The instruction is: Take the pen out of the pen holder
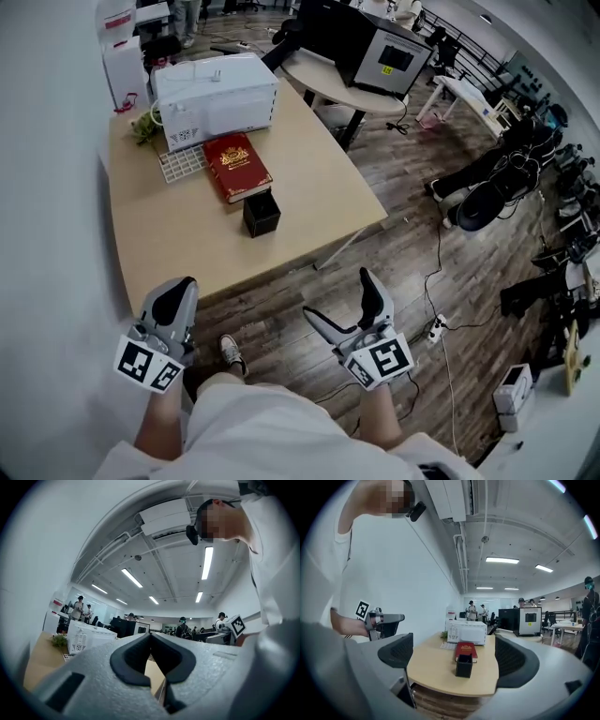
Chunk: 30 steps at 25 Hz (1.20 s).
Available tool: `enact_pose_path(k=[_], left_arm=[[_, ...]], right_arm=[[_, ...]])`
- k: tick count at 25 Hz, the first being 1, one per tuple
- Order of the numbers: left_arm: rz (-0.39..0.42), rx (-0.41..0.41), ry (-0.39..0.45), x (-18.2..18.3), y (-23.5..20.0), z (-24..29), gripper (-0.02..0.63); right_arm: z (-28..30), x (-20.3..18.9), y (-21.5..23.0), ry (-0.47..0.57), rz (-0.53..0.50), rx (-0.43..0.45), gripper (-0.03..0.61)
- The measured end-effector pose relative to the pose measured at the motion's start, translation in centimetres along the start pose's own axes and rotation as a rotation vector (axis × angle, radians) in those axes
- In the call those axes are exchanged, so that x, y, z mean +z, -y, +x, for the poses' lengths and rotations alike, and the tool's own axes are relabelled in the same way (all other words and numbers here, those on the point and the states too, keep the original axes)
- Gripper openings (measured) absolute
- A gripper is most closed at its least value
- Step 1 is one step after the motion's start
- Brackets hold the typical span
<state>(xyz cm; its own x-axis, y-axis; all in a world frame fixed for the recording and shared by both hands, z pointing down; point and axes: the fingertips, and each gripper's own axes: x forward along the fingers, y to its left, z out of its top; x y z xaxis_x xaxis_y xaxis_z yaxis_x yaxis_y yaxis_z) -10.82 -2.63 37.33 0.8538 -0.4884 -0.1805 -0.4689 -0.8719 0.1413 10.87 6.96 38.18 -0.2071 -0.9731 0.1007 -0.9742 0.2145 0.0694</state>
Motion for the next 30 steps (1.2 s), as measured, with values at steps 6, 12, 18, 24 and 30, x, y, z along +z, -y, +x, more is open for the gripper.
enact_pose_path(k=[6,12,18,24,30], left_arm=[[-0.061,-0.032,0.022,-0.6,-8.5,4.8,0.012],[-0.106,-0.029,0.009,-2.0,-12.6,7.9,0.012],[-0.095,-0.040,-0.022,-3.0,-12.9,12.2,0.012],[0.008,0.020,-0.012,-0.5,-12.8,16.6,0.012],[0.046,0.125,-0.026,-0.4,-12.7,17.6,0.012]], right_arm=[[8.7,1.0,0.5,-0.071,-0.028,0.001,0.526],[12.5,0.4,2.5,-0.114,-0.014,-0.019,0.526],[15.0,-0.8,5.9,-0.094,0.046,0.017,0.526],[18.9,-2.0,10.2,-0.059,0.084,0.120,0.525],[22.2,-3.2,12.4,-0.078,0.094,0.240,0.525]])
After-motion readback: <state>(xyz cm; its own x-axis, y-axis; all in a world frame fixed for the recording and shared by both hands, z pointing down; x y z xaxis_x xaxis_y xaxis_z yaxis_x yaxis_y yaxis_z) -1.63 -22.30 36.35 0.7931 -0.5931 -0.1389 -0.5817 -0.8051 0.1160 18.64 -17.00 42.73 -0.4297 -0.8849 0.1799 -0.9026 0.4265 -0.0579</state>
